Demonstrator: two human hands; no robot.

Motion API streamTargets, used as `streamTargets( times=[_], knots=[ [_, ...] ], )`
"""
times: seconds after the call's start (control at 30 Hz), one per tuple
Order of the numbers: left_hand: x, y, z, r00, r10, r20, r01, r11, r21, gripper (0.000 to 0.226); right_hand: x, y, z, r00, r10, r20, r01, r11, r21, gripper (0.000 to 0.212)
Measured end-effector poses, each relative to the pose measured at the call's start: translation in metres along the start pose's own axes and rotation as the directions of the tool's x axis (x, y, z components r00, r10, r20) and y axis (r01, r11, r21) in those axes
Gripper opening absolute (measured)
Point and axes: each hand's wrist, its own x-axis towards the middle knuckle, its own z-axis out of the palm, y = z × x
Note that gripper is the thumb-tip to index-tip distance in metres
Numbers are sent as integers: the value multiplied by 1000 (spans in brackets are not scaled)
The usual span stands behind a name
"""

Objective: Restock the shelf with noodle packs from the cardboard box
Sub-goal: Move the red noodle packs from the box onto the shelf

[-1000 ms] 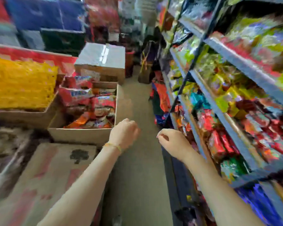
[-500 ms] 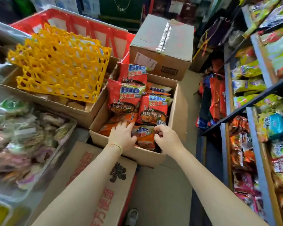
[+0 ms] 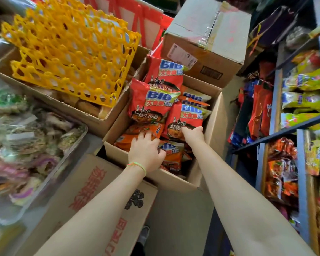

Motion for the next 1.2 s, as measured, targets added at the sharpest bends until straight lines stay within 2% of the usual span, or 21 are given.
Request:
streamTargets(
  times=[0.13,0.17,0.27,0.33,0.43,0.53,0.6,0.67,0.73,0.77,0.83,0.87,0.9,0.93,1.0,1.03,1.07,1.13,1.17,1.2],
  knots=[
    [1,0,0,1000,6,-14,-6,1000,-1,47,11,-1,3,996,94,4,-94,983,158,102],
    [1,0,0,1000,7,-12,-7,1000,0,47,12,1,3,994,113,6,-112,974,195,99],
    [2,1,1,1000,-2,-6,2,1000,-6,48,1,0,-1,992,123,5,-119,957,263,60],
    [2,1,1,1000,-5,0,5,1000,-12,48,1,2,-2,993,117,-24,-107,960,260,46],
    [1,0,2,1000,1,-12,-1,1000,-21,49,-8,0,-3,994,44,-103,-30,991,128,52],
    [1,-1,1,998,3,-61,-6,998,-57,59,-21,-5,-1,986,-91,-139,88,996,-22,79],
    [-2,-2,-2,994,4,-106,-18,992,-127,65,-32,-9,-4,979,-170,-108,173,985,21,73],
    [-5,-6,-7,992,-33,-118,-5,952,-308,67,-41,-11,-16,972,-207,-111,221,967,128,63],
    [-4,-13,-15,991,-127,-48,74,801,-593,64,-53,-10,-36,973,-192,-125,220,935,278,60],
    [-2,-16,-22,985,-173,23,134,667,-733,62,-60,-8,-46,980,-178,-91,199,908,368,57],
    [2,-19,-39,954,-218,205,263,285,-922,61,-73,-6,-60,967,-223,121,133,852,506,50],
    [2,-21,-48,938,-186,292,314,105,-943,60,-80,-5,-63,925,-284,254,102,828,552,48],
    [2,-22,-56,932,-116,344,344,-26,-939,54,-85,-7,-62,867,-336,367,88,829,553,50],
    [1,-25,-62,941,-25,339,335,-100,-937,47,-92,-10,-60,806,-372,460,106,856,507,55],
    [-2,-35,-68,964,96,248,260,-146,-954,42,-96,-21,-46,723,-383,575,221,917,334,58],
    [-5,-41,-70,970,95,225,238,-153,-959,45,-98,-29,-38,732,-364,576,266,931,250,57],
    [-6,-48,-69,973,40,228,231,-154,-961,47,-97,-37,-29,781,-338,525,287,941,179,62],
    [-8,-62,-65,955,-172,243,222,-129,-966,43,-84,-52,-14,893,-332,303,318,943,97,71],
    [-9,-67,-61,935,-263,238,216,-110,-970,40,-77,-59,-9,907,-384,175,373,923,91,68],
    [-10,-71,-57,916,-329,231,211,-96,-973,39,-69,-66,-5,885,-462,63,460,887,50,65]
  ],
)
